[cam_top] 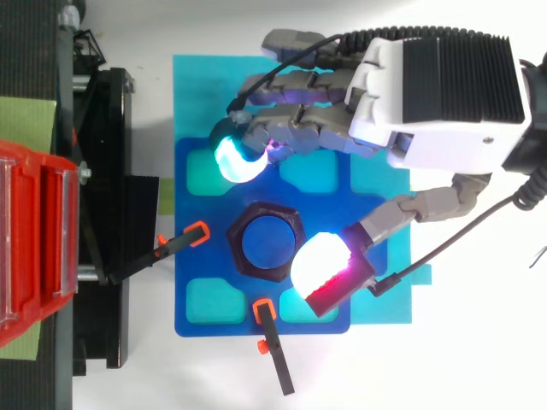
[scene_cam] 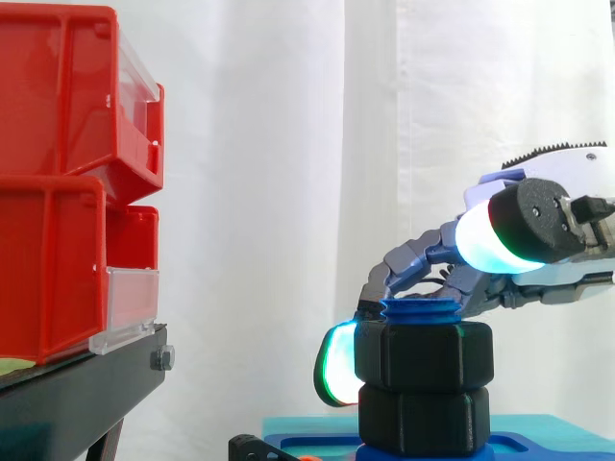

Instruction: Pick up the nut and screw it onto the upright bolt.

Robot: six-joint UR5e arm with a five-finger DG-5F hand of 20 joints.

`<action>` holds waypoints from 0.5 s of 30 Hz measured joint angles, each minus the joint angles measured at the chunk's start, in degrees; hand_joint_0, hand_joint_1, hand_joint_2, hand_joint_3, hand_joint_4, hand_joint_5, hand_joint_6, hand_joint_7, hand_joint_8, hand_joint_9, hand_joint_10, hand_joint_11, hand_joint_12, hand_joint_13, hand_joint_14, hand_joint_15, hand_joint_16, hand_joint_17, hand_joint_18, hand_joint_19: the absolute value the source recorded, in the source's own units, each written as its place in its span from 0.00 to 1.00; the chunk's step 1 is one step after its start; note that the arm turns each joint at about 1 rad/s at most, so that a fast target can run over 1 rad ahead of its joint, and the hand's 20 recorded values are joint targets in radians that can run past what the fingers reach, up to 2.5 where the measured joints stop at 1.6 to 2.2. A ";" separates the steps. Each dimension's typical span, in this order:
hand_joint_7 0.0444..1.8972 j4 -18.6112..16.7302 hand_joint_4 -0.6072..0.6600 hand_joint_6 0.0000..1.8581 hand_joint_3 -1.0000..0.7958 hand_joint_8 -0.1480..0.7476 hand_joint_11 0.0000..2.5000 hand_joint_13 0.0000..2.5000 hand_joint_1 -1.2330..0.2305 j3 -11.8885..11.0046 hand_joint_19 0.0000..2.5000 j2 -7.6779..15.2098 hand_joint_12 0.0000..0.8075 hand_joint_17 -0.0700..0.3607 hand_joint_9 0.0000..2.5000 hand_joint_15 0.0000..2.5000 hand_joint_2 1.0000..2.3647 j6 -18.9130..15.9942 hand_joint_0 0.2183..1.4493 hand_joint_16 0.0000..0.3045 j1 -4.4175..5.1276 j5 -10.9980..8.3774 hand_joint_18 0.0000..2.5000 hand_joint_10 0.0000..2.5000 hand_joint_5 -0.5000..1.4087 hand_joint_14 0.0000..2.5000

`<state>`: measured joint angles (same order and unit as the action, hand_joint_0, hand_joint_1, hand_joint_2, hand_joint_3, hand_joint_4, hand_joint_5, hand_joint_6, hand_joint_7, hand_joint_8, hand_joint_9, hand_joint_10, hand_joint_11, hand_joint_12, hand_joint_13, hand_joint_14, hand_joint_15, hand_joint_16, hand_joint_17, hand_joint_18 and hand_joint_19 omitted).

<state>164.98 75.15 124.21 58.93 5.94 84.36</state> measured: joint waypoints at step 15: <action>0.31 1.65 0.59 0.27 0.28 0.46 0.00 0.01 0.63 -0.44 0.00 -4.39 0.50 0.50 0.14 0.00 0.00 0.19 0.09 0.21 -0.16 0.12 0.00 0.00 0.14 0.00</action>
<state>166.63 74.71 119.82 59.13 5.77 84.47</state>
